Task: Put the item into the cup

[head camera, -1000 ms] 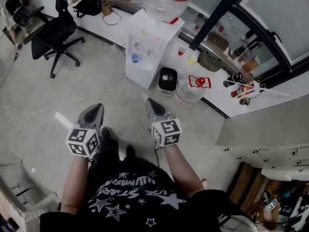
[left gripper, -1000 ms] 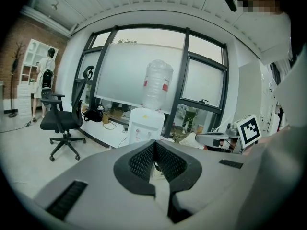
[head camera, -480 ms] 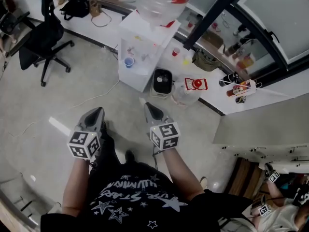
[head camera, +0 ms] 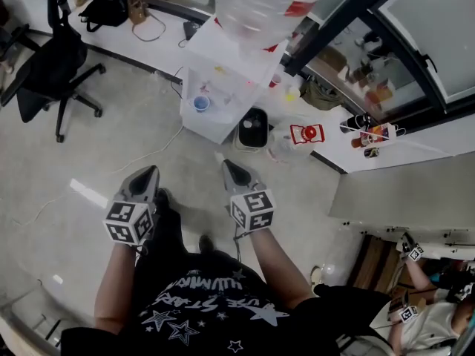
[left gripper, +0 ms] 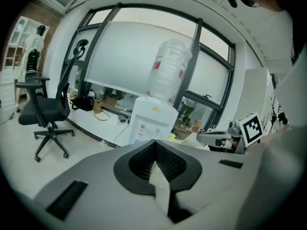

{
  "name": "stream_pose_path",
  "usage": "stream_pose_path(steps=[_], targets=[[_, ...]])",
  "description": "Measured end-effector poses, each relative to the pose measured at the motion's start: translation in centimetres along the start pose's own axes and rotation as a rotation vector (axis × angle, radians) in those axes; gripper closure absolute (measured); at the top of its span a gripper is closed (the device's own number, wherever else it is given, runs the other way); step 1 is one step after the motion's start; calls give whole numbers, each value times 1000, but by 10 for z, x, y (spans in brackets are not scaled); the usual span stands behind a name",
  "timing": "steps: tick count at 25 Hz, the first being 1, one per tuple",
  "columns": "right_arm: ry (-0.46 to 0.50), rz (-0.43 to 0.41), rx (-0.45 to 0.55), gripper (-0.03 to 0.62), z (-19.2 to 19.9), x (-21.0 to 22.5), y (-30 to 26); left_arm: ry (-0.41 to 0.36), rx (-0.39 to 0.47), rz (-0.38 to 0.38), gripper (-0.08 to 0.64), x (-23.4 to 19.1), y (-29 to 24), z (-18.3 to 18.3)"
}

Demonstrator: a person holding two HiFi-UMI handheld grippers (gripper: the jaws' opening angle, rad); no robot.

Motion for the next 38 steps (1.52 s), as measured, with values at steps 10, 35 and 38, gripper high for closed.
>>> stream_pose_path(steps=[10,35,38], targets=[[-39,84,-54,591,-25,3,-80,-17,-84,90,555,-70,-63,-42],[-156,242,-146,591,-4,2,-225,-22,-252,250,555,-182,-168,-37],[-152,243,-147,591,6,12,-239,-49,-245,239,555,-187,-177,-31]])
Point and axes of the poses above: the fingertips, and each gripper's own axes: y backward along the fingers, x to its right, z out of its underside, the point moved 6 cm from there along y, backward along the fingers, and after that the axes turned 5 degrees about y, right-handed, at the moved point
